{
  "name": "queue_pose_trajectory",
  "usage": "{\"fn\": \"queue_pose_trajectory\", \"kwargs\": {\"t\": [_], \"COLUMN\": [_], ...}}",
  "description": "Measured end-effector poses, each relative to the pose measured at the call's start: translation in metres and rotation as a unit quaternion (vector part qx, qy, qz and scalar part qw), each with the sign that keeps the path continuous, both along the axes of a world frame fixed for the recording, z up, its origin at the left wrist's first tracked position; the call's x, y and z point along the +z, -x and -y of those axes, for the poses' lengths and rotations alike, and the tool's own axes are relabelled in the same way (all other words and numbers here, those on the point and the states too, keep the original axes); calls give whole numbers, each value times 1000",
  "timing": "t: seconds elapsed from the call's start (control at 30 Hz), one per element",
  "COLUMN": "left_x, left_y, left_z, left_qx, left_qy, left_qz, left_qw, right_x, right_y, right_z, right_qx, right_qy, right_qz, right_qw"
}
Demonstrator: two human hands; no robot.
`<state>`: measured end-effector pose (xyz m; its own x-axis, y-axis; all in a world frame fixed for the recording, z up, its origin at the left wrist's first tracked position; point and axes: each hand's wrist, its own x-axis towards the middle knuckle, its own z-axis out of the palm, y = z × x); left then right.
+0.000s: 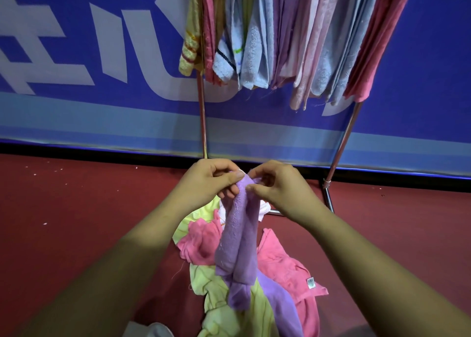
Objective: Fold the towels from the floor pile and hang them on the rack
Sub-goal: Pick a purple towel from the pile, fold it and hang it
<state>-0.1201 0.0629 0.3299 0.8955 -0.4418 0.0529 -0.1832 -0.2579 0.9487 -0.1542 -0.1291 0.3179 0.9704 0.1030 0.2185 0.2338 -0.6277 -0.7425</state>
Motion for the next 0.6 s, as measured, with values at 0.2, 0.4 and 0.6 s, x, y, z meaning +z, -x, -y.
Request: {"fn": "queue_pose_trajectory", "kwargs": {"t": [0.2, 0.4, 0.6], "left_x": [-1, -18, -17], "left_y": [-3, -14, -24], "left_z": [-5, -20, -37], "left_qx": [-10, -70, 30], "left_qy": [5, -288, -245], "left_qz": [11, 62, 120], "left_qw": [1000, 953, 962], "right_x": [3, 9, 8], "right_y": [-1, -2, -8], "right_z": [7, 14, 34], "right_qx": [-3, -13, -107], "right_qy": [-65, -170, -254], "right_qz": [-9, -30, -25], "right_qw": [998, 985, 961]}}
